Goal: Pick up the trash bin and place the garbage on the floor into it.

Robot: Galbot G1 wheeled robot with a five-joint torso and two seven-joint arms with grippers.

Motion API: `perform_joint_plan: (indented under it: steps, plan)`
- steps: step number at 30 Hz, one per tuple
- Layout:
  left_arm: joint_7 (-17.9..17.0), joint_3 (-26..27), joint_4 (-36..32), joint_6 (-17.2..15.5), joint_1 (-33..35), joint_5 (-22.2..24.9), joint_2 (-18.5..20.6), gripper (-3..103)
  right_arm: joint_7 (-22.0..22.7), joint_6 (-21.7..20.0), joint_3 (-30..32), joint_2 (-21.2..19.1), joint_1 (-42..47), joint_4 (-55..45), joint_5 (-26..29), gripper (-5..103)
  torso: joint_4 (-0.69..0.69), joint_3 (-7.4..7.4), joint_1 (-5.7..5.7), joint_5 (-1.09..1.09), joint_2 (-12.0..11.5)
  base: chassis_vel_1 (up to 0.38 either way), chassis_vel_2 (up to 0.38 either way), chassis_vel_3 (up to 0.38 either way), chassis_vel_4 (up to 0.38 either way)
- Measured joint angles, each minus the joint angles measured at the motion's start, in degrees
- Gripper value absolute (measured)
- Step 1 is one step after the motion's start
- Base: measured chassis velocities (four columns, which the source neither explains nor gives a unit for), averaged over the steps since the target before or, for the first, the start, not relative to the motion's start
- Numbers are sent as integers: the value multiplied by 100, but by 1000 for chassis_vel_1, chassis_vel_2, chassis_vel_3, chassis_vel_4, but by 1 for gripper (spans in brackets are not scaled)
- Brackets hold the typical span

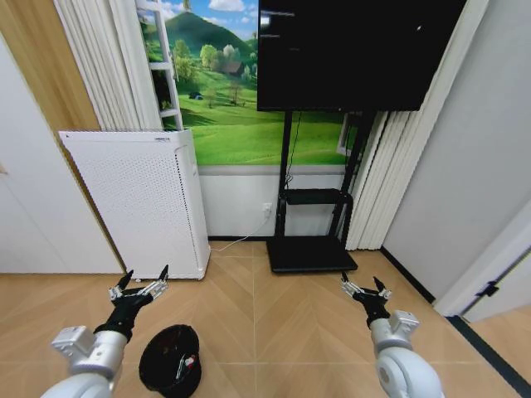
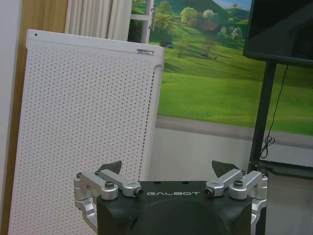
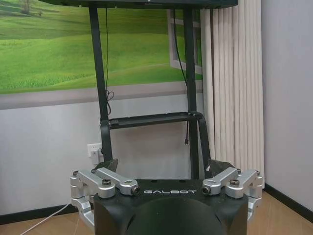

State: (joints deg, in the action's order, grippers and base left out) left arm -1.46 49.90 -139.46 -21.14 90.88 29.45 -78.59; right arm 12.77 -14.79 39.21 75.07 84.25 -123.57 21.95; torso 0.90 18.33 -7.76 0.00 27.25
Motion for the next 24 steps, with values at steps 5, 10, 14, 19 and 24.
perform_joint_plan:
  steps: [5,10,14,19,24]
  plan:
    - [-18,9,-25,-3,24,-1,-60,100,0,-58,-25,-15,-46,-4,9,100,0,72,-43,0,117,0,0,0,0]
    - [-14,49,-25,2,43,-3,-74,100,-2,-65,-4,-16,-100,21,40,100,0,140,-84,0,225,0,0,0,0]
    - [-7,65,-16,7,27,5,-44,100,-3,-70,18,-2,-110,6,57,100,1,199,-115,0,314,0,0,0,0]
    - [0,63,-25,14,23,21,-34,100,12,-88,37,8,-113,-86,72,100,1,293,-174,0,468,0,0,0,0]
    - [7,74,-54,22,42,28,-44,100,23,-101,56,15,-93,-134,75,100,0,355,-215,0,569,0,0,0,0]
